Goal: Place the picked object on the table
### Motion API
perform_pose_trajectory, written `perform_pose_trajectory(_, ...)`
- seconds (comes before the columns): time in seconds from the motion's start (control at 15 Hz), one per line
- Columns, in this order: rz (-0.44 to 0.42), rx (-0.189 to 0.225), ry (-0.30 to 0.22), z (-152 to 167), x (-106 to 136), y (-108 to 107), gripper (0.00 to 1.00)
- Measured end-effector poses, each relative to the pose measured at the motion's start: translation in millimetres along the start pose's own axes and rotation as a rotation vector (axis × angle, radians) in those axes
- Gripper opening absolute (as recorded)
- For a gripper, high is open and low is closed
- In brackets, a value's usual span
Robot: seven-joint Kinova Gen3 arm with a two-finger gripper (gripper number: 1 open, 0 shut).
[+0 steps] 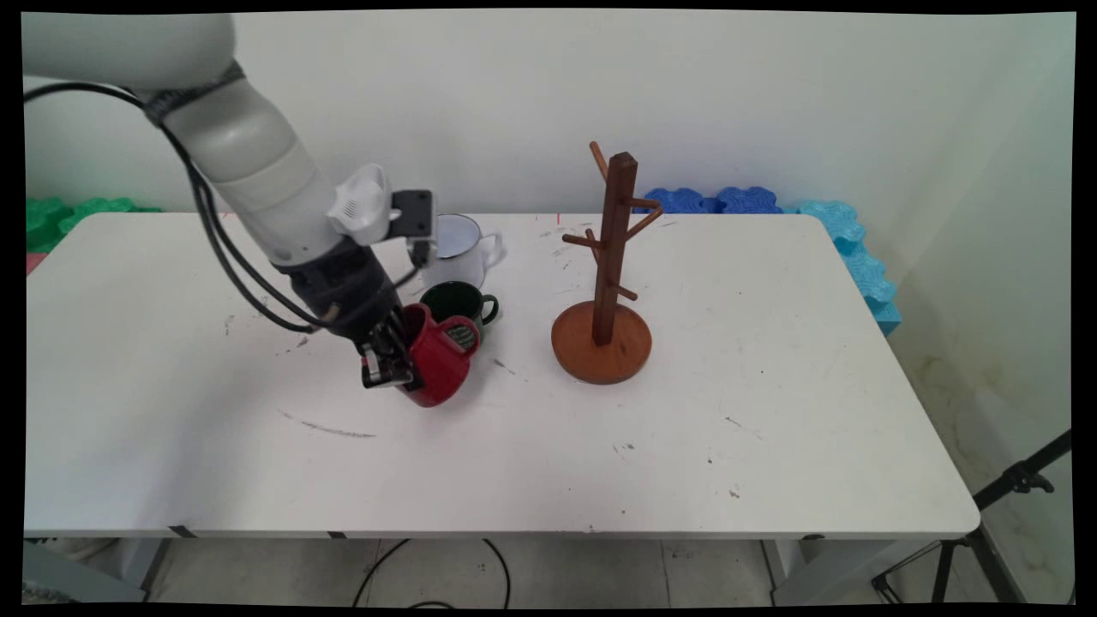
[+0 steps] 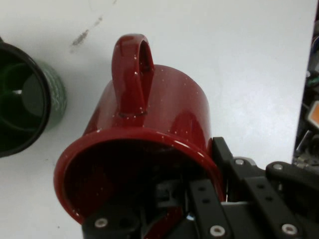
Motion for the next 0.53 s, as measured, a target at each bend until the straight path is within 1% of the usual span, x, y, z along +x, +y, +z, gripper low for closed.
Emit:
perform_pose_trajectory(0.2,0.003,0.023,-0.037,14.0,11.0,2.3,0.00)
perform_pose_trajectory(0.53,-0.001,0.057,-0.082,36.9,27.2,5.6,0.00)
